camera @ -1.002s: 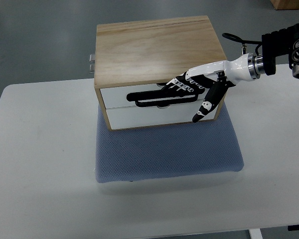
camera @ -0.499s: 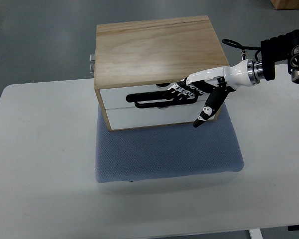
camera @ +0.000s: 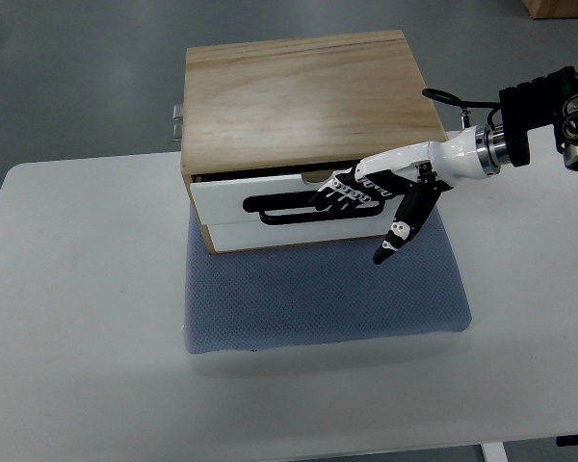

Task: Open wood drawer with right hand
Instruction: 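Pull the upper white drawer toward the robot with the right hand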

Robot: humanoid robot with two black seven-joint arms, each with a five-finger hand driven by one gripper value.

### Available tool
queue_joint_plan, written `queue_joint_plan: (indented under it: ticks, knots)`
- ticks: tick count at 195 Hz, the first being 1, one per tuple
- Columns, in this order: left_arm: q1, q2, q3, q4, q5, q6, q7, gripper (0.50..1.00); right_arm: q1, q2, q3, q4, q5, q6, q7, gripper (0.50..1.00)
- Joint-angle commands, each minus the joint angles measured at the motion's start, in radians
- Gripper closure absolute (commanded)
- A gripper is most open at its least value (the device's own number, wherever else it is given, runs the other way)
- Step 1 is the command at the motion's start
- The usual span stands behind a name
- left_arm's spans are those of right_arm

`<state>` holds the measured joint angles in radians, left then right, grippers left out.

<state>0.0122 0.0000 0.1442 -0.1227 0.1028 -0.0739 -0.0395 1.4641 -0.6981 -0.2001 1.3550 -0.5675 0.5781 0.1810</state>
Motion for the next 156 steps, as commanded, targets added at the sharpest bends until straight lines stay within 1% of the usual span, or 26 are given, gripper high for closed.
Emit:
queue_joint_plan:
  ticks: [1,31,81,108,156]
  knots:
    - [0.000,0.000,0.000,0.000,0.000,0.000,0.000,0.500,0.004,-0.011,-0.001,0.018,0.000,0.005,0.000,0.556]
    - [0.000,0.000,0.000,0.000,0.000,0.000,0.001,0.500,0.007,-0.018,-0.001,0.044,0.000,0.008,0.000,0.556]
    - [0.000,0.000,0.000,0.000,0.000,0.000,0.000,0.500,0.015,-0.060,-0.001,0.113,0.001,0.011,-0.002,0.556]
    - [0.000,0.000,0.000,0.000,0.000,0.000,0.000,0.500,0.013,-0.066,-0.002,0.128,0.001,0.032,-0.002,0.556]
    - [0.000,0.000,0.000,0.000,0.000,0.000,0.000,0.500,0.013,-0.083,-0.016,0.165,0.001,0.033,-0.002,0.556]
